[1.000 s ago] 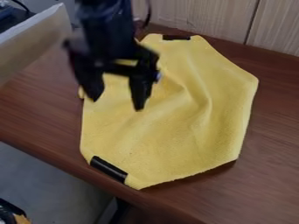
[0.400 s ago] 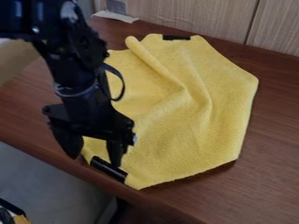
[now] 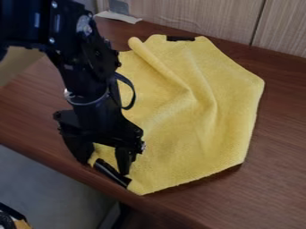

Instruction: Fold the cloth from bottom to top

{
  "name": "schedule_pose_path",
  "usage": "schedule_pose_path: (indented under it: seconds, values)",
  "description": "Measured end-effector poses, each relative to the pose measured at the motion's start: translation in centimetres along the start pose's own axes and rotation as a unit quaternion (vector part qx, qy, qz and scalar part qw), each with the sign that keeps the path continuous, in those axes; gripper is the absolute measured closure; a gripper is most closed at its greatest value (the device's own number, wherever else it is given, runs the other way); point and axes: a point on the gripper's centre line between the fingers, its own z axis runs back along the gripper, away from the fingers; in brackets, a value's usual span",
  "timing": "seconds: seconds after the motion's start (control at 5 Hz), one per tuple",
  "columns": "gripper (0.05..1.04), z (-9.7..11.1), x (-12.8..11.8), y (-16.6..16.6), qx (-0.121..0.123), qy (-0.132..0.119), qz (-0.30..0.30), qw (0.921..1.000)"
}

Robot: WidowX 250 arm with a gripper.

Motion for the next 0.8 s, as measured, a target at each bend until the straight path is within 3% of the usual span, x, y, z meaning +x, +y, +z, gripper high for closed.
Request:
schedule_pose_path:
  seconds: [0.4, 0.8]
  values:
    - [0.644, 0.0, 0.0, 0.1, 0.017, -0.004, 0.005, 0.9998]
    - [0.947, 1.2, -0.7, 0.0, 0.022, -0.001, -0.012, 0.9997]
